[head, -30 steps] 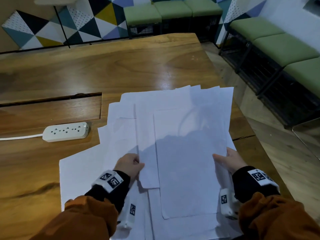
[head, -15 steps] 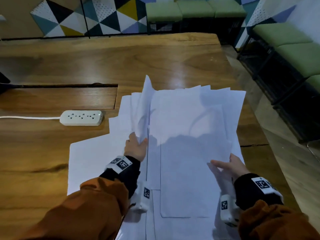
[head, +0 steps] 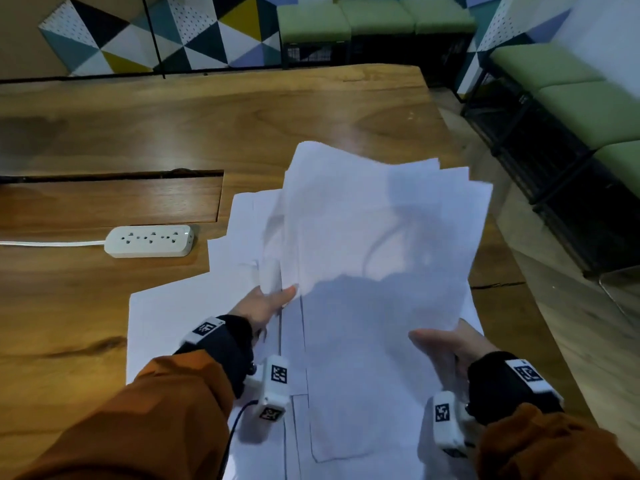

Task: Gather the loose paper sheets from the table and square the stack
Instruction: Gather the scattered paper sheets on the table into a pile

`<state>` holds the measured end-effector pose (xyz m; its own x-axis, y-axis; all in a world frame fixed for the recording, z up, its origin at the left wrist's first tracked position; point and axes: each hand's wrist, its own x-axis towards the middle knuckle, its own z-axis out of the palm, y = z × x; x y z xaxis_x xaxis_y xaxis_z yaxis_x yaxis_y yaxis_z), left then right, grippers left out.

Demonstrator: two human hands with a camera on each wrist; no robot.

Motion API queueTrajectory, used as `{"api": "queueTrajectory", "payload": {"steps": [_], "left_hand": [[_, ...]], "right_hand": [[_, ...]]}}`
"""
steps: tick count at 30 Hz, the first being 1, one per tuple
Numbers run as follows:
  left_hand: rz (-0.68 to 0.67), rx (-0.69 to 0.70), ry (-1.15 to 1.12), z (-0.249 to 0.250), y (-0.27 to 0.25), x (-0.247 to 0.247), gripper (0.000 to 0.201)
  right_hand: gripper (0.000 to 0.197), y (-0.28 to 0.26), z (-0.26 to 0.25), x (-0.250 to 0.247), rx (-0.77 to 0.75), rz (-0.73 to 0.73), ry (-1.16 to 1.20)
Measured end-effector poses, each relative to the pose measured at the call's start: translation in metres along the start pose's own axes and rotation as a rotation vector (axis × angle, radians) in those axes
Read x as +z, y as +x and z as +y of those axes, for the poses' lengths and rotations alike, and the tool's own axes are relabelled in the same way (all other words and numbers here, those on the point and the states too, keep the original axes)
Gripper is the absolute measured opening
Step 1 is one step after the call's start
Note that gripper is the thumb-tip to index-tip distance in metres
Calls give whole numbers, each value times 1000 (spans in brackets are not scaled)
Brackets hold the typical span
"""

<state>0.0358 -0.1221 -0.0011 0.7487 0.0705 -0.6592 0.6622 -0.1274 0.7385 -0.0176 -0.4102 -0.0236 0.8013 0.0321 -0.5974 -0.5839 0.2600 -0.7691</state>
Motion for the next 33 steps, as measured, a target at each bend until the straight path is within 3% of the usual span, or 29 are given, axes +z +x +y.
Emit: {"api": "queueTrajectory", "payload": {"steps": [1,2,4,6,8,10,12,14,16,17,20,23,25,26,28,30,31,33], "left_hand": [[-18,10,-36,-1,5,-3,60],[-49,33,-53,-1,7,-4,49],[-93,87,-68,-5,12,-5,39],[-74,98,-71,-12,17,-1,63],[-70,104,-106,-16,22,3,77],[-47,137,-113,-11,21,5,68],[58,206,-77,-5,21,-1,51],[317,287,93,-7,22,-16,54],[571,256,389,-16,16,-33,63],[618,160,542,-24,13,-39,68],[447,-126,867,-49,2,-35,76],[219,30,840,-53,-4,-13,69],[65,180,565,-39,-6,-6,65],[43,245,421,-31,-6,-8,62],[247,288,267,-21,-6,-24,61],[599,134,418,-21,-6,-53,71],[690,4,531,-25,-9,-67,80],[708,-196,654,-34,-17,-87,95]], "right_hand": [[12,-1,-4,-1,-14,18,14],[25,-4,-9,1,-42,62,-4],[27,-4,-11,-2,-44,96,-49],[16,5,-6,-5,-12,51,-109],[37,12,-2,-6,-9,-26,-102],[69,13,-4,-5,-4,-19,-91],[84,14,-3,-12,-9,16,-77],[79,13,-2,-19,3,76,-92],[47,14,1,-25,20,100,-72],[30,13,1,-25,32,114,-72],[13,13,0,-24,54,142,-89],[23,13,0,-22,47,129,-94],[57,13,1,-24,47,100,-119],[58,12,1,-24,53,103,-125],[45,5,-2,-23,40,52,-91],[70,1,0,-27,37,-18,-49],[78,1,3,-30,31,-43,-15],[84,4,11,-38,34,-77,112]]}}
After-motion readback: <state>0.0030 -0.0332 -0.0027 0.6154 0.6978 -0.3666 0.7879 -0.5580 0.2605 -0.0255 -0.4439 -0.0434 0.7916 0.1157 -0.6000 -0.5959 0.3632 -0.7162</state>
